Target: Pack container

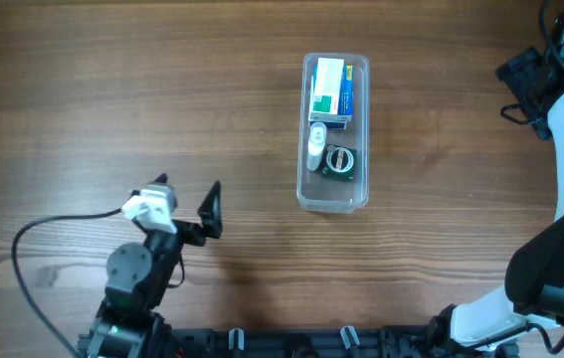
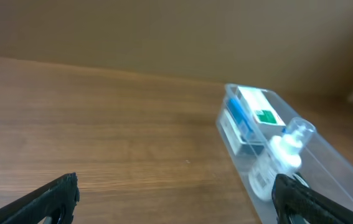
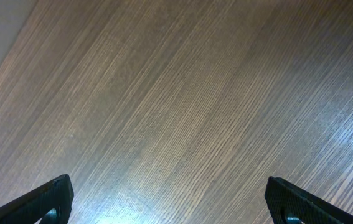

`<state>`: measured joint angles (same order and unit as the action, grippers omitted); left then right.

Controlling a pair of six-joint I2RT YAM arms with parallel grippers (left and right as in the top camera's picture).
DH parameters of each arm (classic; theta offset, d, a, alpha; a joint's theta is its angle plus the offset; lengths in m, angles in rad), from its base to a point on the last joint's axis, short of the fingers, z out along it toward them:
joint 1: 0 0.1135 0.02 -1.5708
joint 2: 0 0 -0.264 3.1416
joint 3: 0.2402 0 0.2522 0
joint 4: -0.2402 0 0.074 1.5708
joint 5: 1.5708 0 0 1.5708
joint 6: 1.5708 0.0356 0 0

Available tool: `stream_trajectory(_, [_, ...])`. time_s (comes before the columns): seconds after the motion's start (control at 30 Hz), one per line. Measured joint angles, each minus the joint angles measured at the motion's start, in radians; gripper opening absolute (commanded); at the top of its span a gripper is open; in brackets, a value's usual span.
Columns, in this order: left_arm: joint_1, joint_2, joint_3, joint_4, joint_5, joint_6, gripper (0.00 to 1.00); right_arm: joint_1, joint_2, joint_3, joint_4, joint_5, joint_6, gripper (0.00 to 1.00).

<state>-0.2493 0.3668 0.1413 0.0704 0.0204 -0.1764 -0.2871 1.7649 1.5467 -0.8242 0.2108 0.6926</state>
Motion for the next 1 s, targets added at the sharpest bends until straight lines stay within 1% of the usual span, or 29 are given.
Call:
stream_trajectory(0.1, [0.066, -0.087, -0.002, -0.073, 0.035, 0.0, 1.0, 0.0, 0.0, 0.0, 0.0, 0.0, 0.0, 1.0])
stream_trajectory(0.17, [0.085, -0.126, -0.005, -0.102, 0.046, 0.0, 1.0, 0.0, 0.0, 0.0, 0.0, 0.0, 0.0, 1.0])
stream_trajectory(0.37, [0.103, -0.228, -0.071, -0.079, 0.06, 0.0, 1.0, 0.0, 0.0, 0.0, 0.0, 0.0, 0.0, 1.0])
stream_trajectory(0.57, [0.131, -0.325, -0.126, -0.092, 0.061, 0.0, 1.0, 0.0, 0.0, 0.0, 0.0, 0.0, 0.0, 1.0])
stream_trajectory(0.73, [0.174, -0.353, -0.128, -0.139, 0.061, 0.0, 1.0, 0.0, 0.0, 0.0, 0.0, 0.0, 0.0, 1.0])
stream_trajectory(1.0, [0.231, -0.353, -0.129, -0.138, 0.064, 0.0, 1.0, 0.0, 0.0, 0.0, 0.0, 0.0, 0.0, 1.0])
